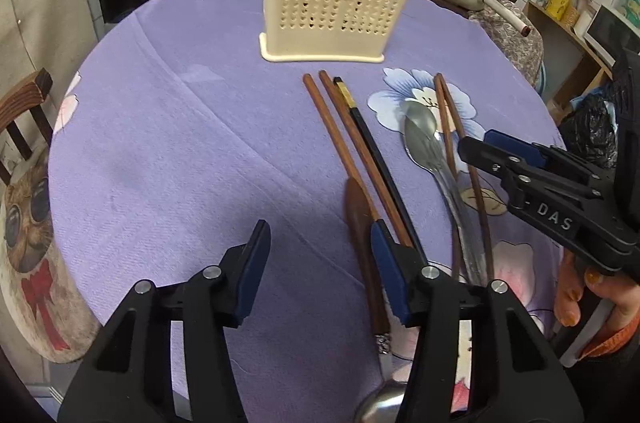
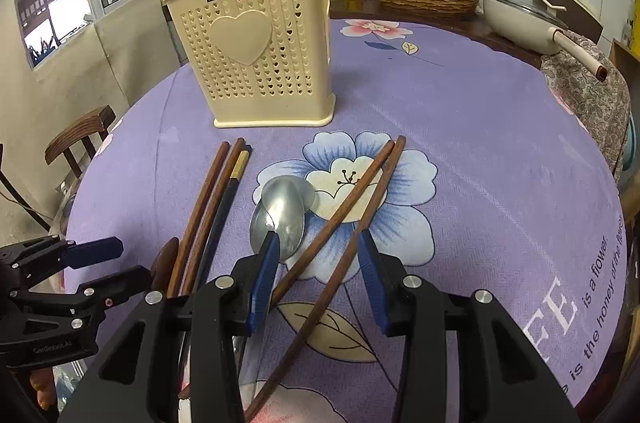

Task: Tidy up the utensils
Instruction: 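Move the left tool to the wooden-handled spoon while the right tool approaches a silver spoon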

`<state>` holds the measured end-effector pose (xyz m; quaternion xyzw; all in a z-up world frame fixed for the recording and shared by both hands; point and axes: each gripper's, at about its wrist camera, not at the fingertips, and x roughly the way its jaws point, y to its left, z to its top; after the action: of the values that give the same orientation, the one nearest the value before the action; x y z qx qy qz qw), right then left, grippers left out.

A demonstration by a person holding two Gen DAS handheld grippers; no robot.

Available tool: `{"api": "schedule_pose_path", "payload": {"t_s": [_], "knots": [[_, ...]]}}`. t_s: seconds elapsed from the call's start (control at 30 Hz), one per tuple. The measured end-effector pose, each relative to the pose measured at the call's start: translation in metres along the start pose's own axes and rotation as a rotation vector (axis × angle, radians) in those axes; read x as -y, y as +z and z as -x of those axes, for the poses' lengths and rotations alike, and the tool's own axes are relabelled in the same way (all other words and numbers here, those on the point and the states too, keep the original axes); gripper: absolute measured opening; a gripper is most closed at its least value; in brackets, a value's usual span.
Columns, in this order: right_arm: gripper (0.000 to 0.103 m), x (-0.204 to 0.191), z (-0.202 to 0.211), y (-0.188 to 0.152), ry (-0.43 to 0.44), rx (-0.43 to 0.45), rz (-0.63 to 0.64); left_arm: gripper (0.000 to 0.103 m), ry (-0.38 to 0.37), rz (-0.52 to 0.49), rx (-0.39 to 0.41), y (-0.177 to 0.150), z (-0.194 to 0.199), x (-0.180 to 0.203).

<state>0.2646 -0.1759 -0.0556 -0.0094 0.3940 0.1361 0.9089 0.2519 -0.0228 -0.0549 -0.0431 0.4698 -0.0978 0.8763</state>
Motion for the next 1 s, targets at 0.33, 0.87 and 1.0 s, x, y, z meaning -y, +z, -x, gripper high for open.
{"api": "schedule_pose_path", "payload": {"t_s": [0.33, 0.87, 1.0], "knots": [[0.04, -0.007, 0.001, 0.002, 0.003, 0.01, 0.026, 0.027, 0.041, -0.05, -0.036, -0.006, -0.006, 0.018], [0.04, -0.034, -0.027, 0.024, -0.006, -0.05, 0.075, 0.017, 0.028, -0.008, -0.046, 0.008, -0.016, 0.012], [0.044, -0.028, -0.04, 0.029, 0.008, -0.095, 0.025, 0.017, 0.011, 0.007, -0.048, 0.009, -0.016, 0.009]]}}
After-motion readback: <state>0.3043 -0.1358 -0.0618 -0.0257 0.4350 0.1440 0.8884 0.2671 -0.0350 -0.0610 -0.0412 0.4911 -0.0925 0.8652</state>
